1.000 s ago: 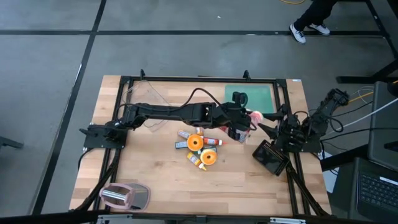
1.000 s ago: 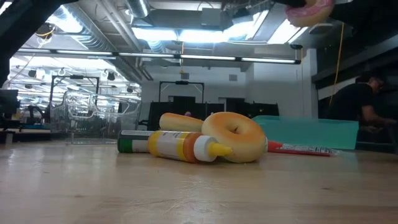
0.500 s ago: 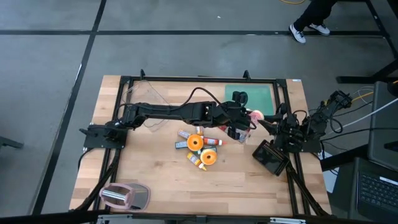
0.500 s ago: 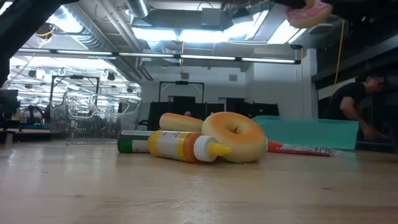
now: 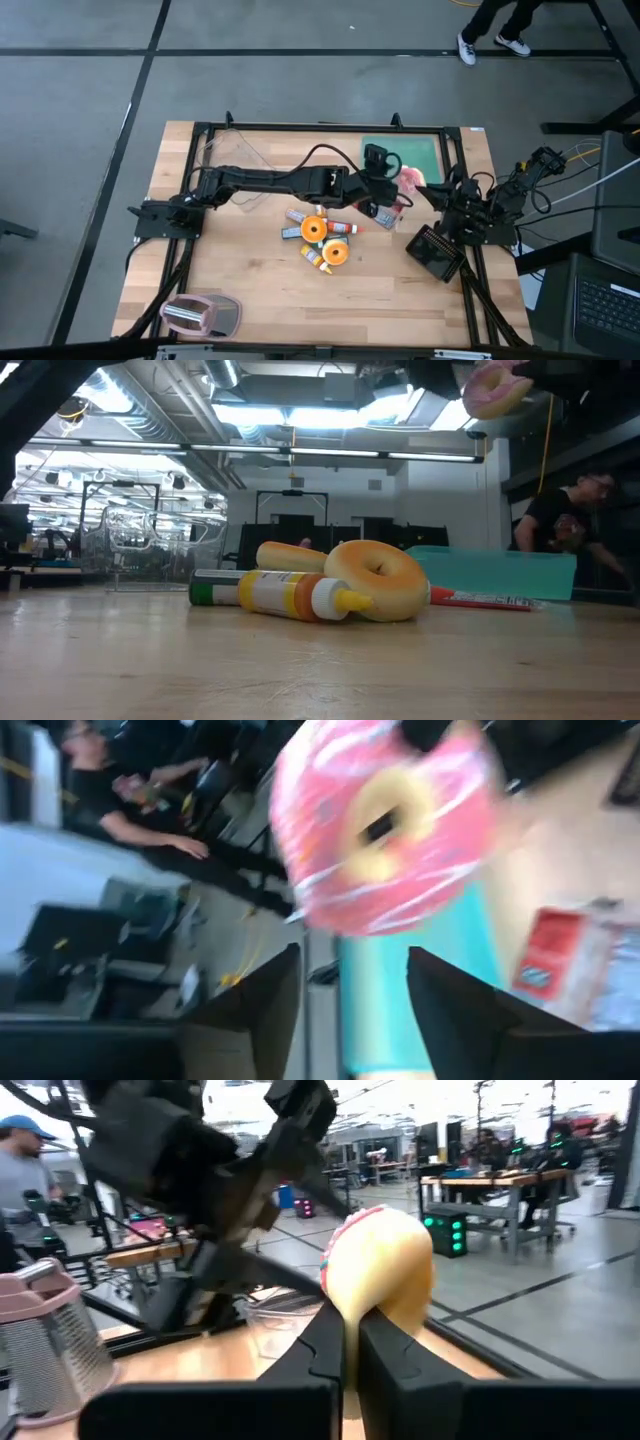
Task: Pick & Place Food Item
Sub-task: Put the pink donut into the black bin
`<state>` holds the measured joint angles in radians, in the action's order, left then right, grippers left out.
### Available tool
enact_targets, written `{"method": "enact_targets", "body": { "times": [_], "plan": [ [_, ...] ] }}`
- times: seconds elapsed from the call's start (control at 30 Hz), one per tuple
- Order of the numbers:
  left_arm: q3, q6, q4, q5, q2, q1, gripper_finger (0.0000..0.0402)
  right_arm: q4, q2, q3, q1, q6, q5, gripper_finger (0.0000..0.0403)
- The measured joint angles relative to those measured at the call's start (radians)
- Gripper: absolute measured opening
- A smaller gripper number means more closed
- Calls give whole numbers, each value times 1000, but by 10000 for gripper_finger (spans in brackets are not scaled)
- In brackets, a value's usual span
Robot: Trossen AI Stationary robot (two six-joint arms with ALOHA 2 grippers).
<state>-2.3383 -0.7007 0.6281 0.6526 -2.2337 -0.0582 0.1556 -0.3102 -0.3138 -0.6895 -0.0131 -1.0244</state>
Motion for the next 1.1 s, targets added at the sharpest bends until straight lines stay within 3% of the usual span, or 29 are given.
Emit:
{"method": "enact_targets", "body": {
  "times": [0.23, 0.37, 0.73, 0.93, 1.1],
  "plan": [
    [0, -42, -3, 165, 0, 36, 221, -157, 16, 0, 0, -203, 68, 8],
    [0, 7, 22, 121, 0, 63, 223, -303, 16, 0, 0, -395, 127, 8],
    [0, 56, 27, 21, 0, 75, 223, -739, -50, 0, 0, -1004, 456, 8],
    [0, 44, 27, 20, 0, 57, 223, -812, -91, -10, 0, -1118, 574, 8],
    [0, 42, 28, 26, 0, 46, 223, -986, -157, -164, 0, -1131, 575, 8]
  ]
}}
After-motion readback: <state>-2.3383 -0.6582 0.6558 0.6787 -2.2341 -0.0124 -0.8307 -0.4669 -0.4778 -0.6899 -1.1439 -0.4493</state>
